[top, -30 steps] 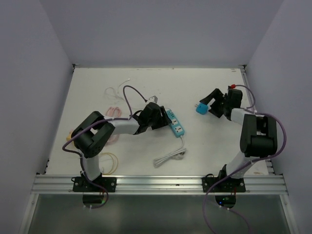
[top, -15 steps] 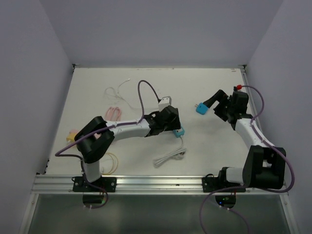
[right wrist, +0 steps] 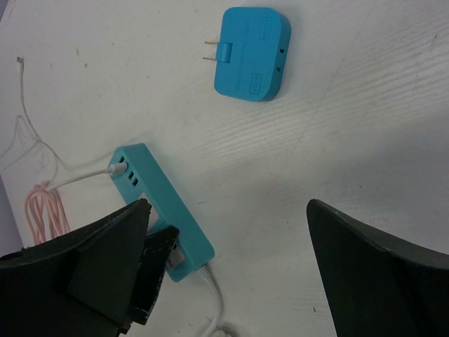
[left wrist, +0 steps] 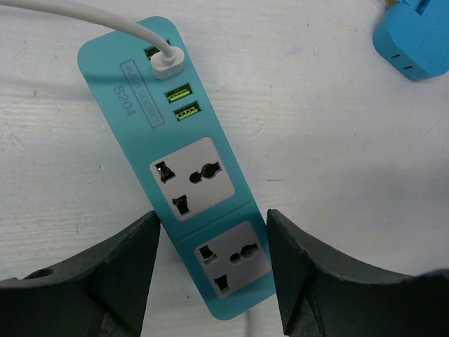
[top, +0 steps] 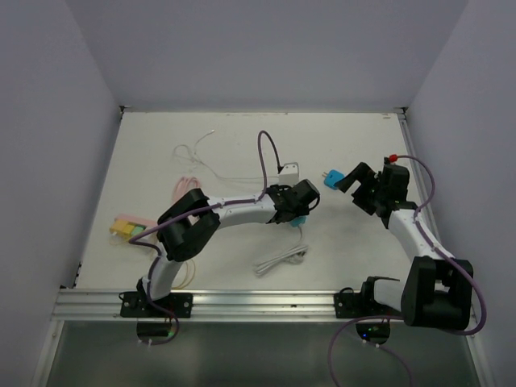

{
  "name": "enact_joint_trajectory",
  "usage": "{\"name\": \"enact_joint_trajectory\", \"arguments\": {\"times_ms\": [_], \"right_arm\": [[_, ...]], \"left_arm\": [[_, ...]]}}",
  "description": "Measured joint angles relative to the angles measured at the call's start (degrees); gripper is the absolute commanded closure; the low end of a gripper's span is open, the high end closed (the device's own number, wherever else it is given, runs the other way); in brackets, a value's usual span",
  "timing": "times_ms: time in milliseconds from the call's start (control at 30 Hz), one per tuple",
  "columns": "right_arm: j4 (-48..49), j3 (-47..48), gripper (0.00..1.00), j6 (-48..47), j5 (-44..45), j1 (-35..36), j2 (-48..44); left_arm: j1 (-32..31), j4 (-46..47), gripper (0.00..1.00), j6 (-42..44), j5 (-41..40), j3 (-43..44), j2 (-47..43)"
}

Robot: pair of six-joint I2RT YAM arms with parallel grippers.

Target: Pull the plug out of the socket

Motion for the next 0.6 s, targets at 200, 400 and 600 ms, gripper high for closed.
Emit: {"name": "enact_joint_trajectory", "arguments": {"times_ms": [200,400,600], "right_arm": [[0.02,0.00,0.02,-1.05,-0.31,0.59,0.00],[0.04,0.00,0.02,-2.56,-1.29,1.49,0.07],[0.17,0.00,0.02,-3.76,-1.73,2.36,0.83]], "left_arm": [[-0.31,-0.76,0.40,-0.37,-0.79,1.01,0.76],[-0.31,-0.09,0.35,0.37,-0.74,0.59,0.76],[-0.31,2.58,0.36,2.64,-0.44,-0.87,0.72]]}}
